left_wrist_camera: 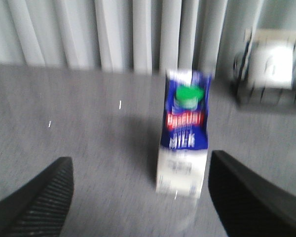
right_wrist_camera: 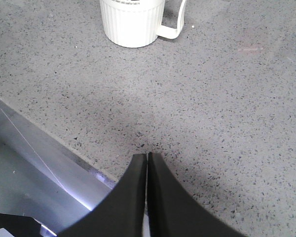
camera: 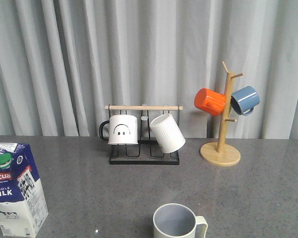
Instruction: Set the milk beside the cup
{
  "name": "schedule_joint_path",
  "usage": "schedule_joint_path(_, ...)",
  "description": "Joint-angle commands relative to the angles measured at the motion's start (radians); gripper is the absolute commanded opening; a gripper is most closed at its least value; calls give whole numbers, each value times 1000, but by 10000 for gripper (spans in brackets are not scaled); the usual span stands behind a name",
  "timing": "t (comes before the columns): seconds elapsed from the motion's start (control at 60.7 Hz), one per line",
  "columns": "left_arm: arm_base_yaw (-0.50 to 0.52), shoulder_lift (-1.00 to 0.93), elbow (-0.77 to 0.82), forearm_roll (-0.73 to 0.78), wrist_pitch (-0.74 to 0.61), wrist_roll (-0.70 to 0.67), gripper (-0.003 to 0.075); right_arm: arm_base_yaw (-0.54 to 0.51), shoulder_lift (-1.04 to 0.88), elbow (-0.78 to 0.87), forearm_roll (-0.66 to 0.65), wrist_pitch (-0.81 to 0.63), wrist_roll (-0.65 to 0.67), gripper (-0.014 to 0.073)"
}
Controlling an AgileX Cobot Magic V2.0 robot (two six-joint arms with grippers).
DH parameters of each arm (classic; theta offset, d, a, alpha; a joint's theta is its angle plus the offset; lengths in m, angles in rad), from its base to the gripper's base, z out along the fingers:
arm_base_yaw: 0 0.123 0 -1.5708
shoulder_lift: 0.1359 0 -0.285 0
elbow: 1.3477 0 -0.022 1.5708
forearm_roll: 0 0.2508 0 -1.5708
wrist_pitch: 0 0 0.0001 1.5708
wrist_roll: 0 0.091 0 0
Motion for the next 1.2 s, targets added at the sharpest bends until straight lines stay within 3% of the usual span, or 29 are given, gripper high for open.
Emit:
schedule_joint_path(0.0,-2,68,-116,-99,79,157,570,-1,4,-26,-5,-61,-9,-5)
schedule_joint_path(0.099,-2,98,-177,-176,115,241,570,-1,4,-26,-4,-65,-9,-5)
schedule_joint_path(0.56,-2,142,-211,-326,135,243,570,-1,4,-26,3,-68,-6,-5)
schedule_joint_path(0.856,-2,418,-533,-339,391,273,570,-1,4,-26,11,-64,-5,-5)
schedule_joint_path(1.186,-2,717,-880,-340,559,253,570,-1,4,-26,11,-63,-5,-5)
